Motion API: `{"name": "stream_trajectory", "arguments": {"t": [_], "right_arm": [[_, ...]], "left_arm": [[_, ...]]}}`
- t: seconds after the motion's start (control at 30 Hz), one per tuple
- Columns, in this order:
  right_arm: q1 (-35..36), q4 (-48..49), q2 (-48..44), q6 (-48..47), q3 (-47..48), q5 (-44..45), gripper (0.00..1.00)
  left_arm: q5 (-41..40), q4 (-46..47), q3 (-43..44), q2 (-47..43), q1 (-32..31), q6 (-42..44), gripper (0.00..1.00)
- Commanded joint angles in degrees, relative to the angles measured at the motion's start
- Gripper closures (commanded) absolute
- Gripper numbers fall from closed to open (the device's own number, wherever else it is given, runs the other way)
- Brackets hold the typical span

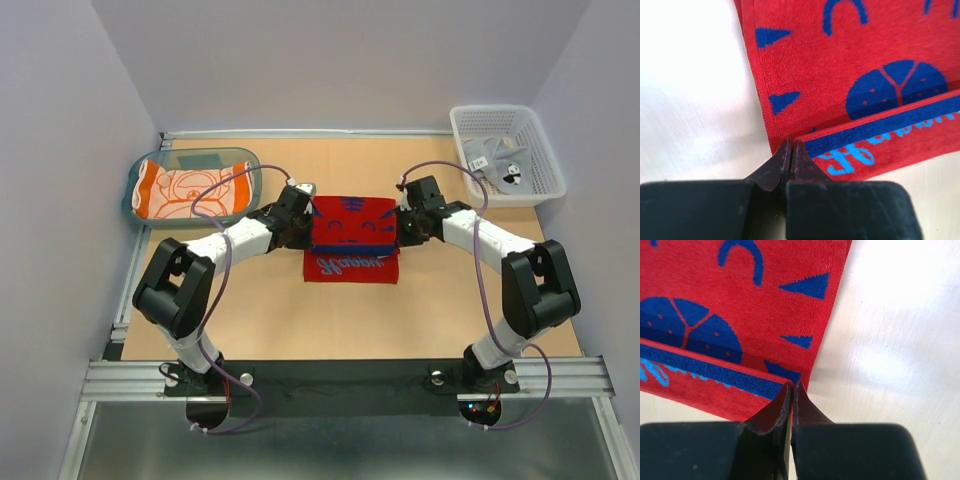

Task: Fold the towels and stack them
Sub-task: Fold the towel

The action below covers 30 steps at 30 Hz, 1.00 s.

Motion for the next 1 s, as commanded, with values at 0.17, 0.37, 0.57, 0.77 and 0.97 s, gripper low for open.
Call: {"name": "stream_trajectory", "arguments": {"t": [0.17, 0.37, 0.57, 0.77, 0.97], "right_arm": [[-0.3, -1.9, -6.1, -2.8, 4.8, 3.5, 1.00], [-0.3, -3.7, -10.1, -1.2, 5.2, 1.2, 0.99], [-0.1, -4.4, -14.8, 1.8, 1.2, -2.7, 1.00], [-0.2, -4.2, -15.4, 2.4, -4.2, -3.4, 1.00], [-0.2, -2.0, -10.3, 2.4, -8.1, -0.9, 1.00]], "left_arm": [[-2.7, -6.2, 7.2, -4.6, 0.7, 4.2, 1.00], [-5.1, -9.2, 8.0, -8.3, 0.7, 3.4, 1.00], [-2.9, -9.1, 4.3, -12.7, 0.6, 1.6, 1.00], [-2.2, -4.4, -3.6, -13.3, 0.0, 0.7, 1.00], [0.4, 1.6, -8.7, -8.5, -2.1, -1.3, 1.00]]}}
